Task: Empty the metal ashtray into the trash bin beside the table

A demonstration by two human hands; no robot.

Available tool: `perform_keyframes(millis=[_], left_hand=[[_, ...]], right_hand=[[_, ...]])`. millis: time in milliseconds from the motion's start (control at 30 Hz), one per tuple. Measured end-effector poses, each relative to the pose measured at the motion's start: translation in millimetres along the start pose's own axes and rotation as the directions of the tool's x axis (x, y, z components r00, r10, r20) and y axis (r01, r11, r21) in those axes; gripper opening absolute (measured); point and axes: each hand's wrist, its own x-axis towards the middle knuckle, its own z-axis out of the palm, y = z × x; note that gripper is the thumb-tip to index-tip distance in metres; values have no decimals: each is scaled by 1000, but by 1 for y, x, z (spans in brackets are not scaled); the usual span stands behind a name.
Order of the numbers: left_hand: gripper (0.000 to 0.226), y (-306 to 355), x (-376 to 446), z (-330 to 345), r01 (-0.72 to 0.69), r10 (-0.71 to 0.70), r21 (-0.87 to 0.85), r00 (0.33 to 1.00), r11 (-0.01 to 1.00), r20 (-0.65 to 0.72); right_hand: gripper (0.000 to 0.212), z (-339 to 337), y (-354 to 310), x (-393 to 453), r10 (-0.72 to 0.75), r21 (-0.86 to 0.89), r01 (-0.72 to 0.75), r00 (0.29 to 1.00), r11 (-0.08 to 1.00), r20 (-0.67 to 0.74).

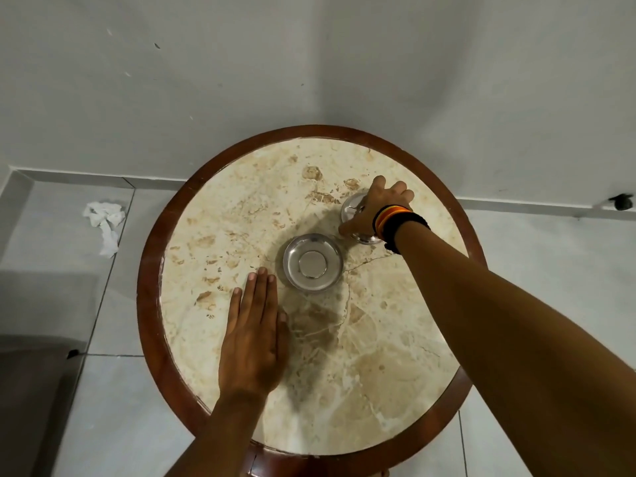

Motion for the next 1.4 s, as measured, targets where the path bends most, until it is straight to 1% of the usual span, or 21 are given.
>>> perform_keyframes(millis=[167,233,333,367,433,467,533,600,667,767,1000,1167,1233,1300,1333,1367,1400], left_hand=[[64,1,0,0,1,-1,-18,1000,1000,-13],[64,1,0,0,2,-2,-20,1000,1000,-20],[65,2,-1,0,-4,4,-3,1000,1000,-28],[66,2,0,1,0,1,5,1000,1000,-24],[67,1,1,2,2,-1,24,1000,1000,-15],[67,1,2,4,-5,5,36,1000,999,-17],[65,-1,2,6,-20,21,52,999,998,-25],[64,-3,0,7,-30,32,56,999,998,-37],[64,-4,-1,8,-31,34,48,998,998,-52],[63,-3,1,8,-18,20,35,998,999,-64],[62,-4,1,11,-64,74,89,991,994,-110],[62,-5,0,12,-53,60,69,992,996,-112],[62,-5,2,11,-58,65,62,990,996,-123],[62,-3,0,11,-73,81,66,987,995,-140],[62,-4,-2,13,-78,87,66,984,995,-158],[63,-1,0,6,-72,78,40,982,997,-171],[64,-1,0,7,-74,76,18,979,997,-189]], right_hand=[[114,3,0,-7,18,9,-18,999,1000,-43],[111,8,-2,-13,-5,18,7,994,1000,-107],[104,20,-2,-24,-83,31,92,971,995,-223],[103,22,0,-29,-102,64,121,963,991,-249],[107,19,5,-41,-122,185,181,949,966,-291],[109,15,7,-51,-149,229,221,945,948,-292],[113,12,4,-78,-271,223,322,935,920,-230],[114,19,-8,-102,-390,148,409,910,900,-142],[116,34,-21,-114,-434,70,439,898,896,-69],[117,51,-33,-114,-410,7,410,911,912,-39],[114,70,-42,-112,-417,-28,416,907,909,-56],[117,74,-44,-107,-421,-68,417,906,906,-51],[120,74,-43,-106,-428,-59,426,903,903,-40],[123,71,-39,-105,-416,36,417,909,908,-20],[123,72,-33,-104,-409,104,412,911,905,-45],[119,68,-30,-108,-411,151,435,896,888,-167],[112,66,-27,-108,-399,170,461,866,871,-301]])
